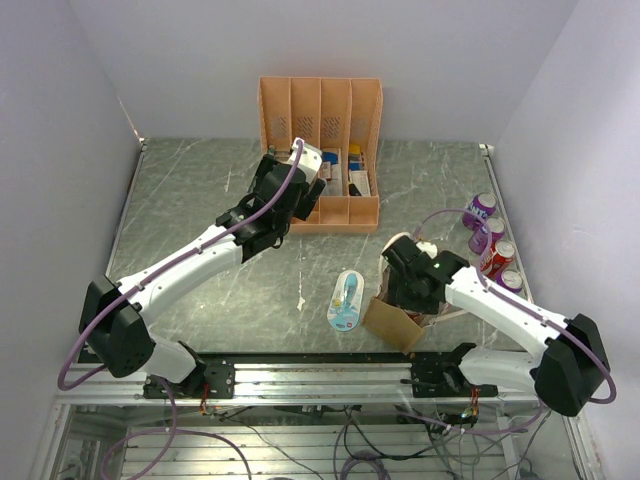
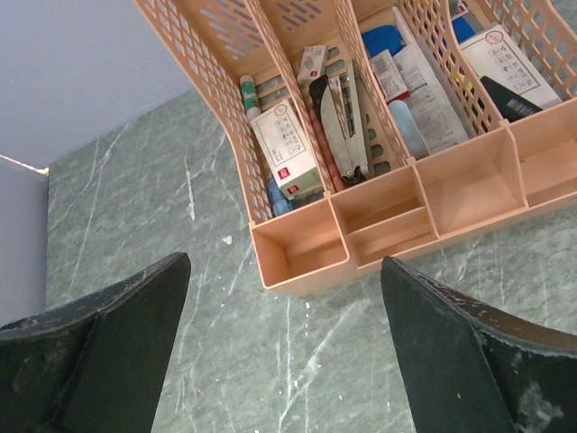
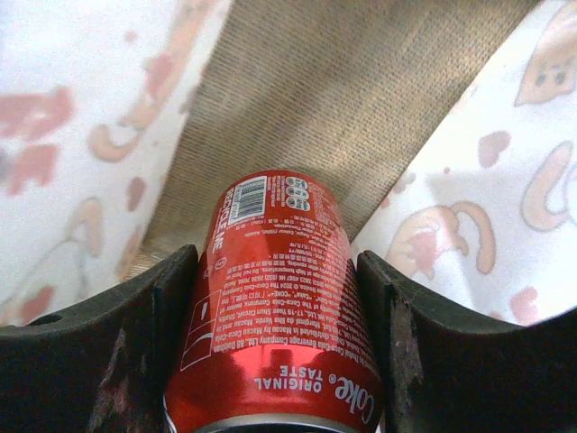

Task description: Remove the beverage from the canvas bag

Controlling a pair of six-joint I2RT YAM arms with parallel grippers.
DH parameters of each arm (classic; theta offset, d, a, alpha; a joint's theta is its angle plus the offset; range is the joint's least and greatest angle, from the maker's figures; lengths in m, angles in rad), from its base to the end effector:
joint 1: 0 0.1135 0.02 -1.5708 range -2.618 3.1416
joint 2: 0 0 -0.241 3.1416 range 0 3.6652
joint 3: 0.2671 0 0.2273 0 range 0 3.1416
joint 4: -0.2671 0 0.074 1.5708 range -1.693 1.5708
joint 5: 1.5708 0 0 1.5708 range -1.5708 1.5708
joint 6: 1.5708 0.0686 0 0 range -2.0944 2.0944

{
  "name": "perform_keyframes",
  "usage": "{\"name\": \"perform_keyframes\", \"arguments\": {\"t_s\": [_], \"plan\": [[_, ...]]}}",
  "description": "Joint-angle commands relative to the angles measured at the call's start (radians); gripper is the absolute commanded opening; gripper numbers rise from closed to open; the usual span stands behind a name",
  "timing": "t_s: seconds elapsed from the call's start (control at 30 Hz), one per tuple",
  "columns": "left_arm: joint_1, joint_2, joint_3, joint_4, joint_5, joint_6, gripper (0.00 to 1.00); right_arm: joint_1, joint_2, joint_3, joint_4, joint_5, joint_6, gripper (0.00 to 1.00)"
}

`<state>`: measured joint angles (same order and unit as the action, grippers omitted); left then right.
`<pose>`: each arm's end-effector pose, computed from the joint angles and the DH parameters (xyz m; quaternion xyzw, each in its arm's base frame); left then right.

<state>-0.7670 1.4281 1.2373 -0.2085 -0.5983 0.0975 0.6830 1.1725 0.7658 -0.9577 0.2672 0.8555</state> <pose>0.2664 -0.2031 0.3186 0.1856 0.7913 0.0584 0.5796 0.1513 0.0998 0.1668 0.0986 0.9810 -0.0242 0.1655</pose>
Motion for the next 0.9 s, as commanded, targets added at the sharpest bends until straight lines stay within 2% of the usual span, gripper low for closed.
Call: {"name": "perform_keyframes", "arguments": {"t_s": [0.0,0.17,0.53,0.87], "plan": [[0.007,0.006,0.04,0.006,0.012,-0.008,0.97,0.006,-0.058,0.085,0.003,0.058,-0.011,0.08],[0.007,0.008,0.042,0.005,0.015,-0.01,0.97,0.006,-0.091,0.129,0.022,0.081,-0.03,0.0],[0.005,0.014,0.043,0.003,0.017,-0.01,0.97,-0.004,-0.131,0.135,0.048,0.107,-0.036,0.0],[0.005,0.025,0.048,-0.003,0.02,-0.012,0.97,-0.033,-0.246,0.269,0.011,0.157,-0.086,0.0]]}}
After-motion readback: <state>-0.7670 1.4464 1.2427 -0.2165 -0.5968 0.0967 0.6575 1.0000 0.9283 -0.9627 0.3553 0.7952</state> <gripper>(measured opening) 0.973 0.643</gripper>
